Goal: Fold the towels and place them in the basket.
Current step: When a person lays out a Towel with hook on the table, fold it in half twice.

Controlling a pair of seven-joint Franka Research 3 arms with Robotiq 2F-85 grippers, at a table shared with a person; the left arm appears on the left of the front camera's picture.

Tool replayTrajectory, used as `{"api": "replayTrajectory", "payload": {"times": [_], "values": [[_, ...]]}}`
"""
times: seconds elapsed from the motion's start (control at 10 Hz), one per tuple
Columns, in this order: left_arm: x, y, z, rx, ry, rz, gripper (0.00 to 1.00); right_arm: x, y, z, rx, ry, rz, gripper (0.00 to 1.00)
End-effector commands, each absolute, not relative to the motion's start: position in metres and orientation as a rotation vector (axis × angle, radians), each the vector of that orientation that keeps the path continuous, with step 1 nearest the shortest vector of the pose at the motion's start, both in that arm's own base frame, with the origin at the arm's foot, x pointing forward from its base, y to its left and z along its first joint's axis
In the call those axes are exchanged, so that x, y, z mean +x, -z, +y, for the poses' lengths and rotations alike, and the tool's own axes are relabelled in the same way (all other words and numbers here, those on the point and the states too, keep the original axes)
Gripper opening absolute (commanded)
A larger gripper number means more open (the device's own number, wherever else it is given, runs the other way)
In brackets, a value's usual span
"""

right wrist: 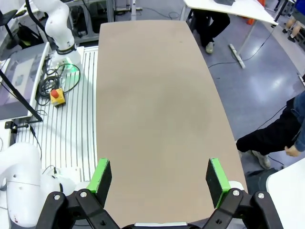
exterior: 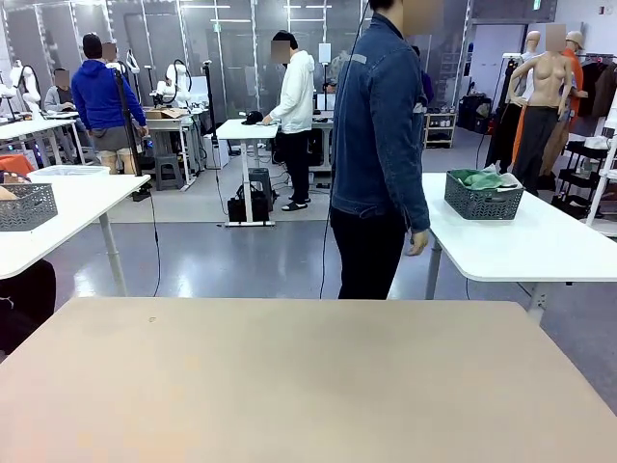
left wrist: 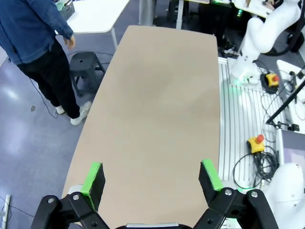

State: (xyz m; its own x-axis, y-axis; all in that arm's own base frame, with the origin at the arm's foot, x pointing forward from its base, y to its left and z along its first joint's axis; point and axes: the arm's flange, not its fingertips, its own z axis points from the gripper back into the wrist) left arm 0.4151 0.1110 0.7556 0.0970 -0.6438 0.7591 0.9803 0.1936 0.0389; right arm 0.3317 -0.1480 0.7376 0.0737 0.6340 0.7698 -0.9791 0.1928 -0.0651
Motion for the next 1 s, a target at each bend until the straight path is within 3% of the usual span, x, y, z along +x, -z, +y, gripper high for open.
{"api": "replayTrajectory", "payload": {"times": [0.0,0.9], "values": [[0.4151,-0.7589,0.1096,-0.601,1.285,-0.745,1.00,0.3335,-0.7405,-0.1397,0.575,-1.257,-0.792,1.00],[0.4173,-0.7528,0.1119,-0.577,1.295,-0.744,1.00,0.3346,-0.7391,-0.1439,0.567,-1.286,-0.782,1.00]]}}
